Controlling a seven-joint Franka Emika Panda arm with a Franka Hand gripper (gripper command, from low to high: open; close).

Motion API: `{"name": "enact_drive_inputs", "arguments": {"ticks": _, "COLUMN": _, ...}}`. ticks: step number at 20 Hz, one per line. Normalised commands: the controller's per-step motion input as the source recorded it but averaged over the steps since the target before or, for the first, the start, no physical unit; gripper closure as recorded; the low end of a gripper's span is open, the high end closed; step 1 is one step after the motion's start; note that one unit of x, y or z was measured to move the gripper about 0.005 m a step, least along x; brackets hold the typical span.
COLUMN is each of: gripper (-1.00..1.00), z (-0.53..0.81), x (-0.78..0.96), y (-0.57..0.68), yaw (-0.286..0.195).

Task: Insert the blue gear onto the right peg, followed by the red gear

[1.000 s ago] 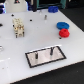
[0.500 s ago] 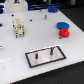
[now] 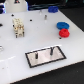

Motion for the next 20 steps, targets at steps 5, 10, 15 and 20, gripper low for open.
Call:
{"name": "enact_drive_inputs", "arguments": {"ticks": 5, "gripper": -1.0, "z": -0.44, "x": -0.27, "y": 0.49, "yaw": 0.0}}
{"name": "enact_drive_inputs", "arguments": {"ticks": 10, "gripper": -1.0, "z": -0.53, "x": -0.32, "y": 0.14, "yaw": 0.0}}
{"name": "enact_drive_inputs", "arguments": {"ticks": 15, "gripper": -1.0, "z": -0.54, "x": -0.37, "y": -0.11, "yaw": 0.0}}
{"name": "enact_drive_inputs", "arguments": {"ticks": 20, "gripper": -1.0, "z": -0.54, "x": -0.33, "y": -0.25, "yaw": 0.0}}
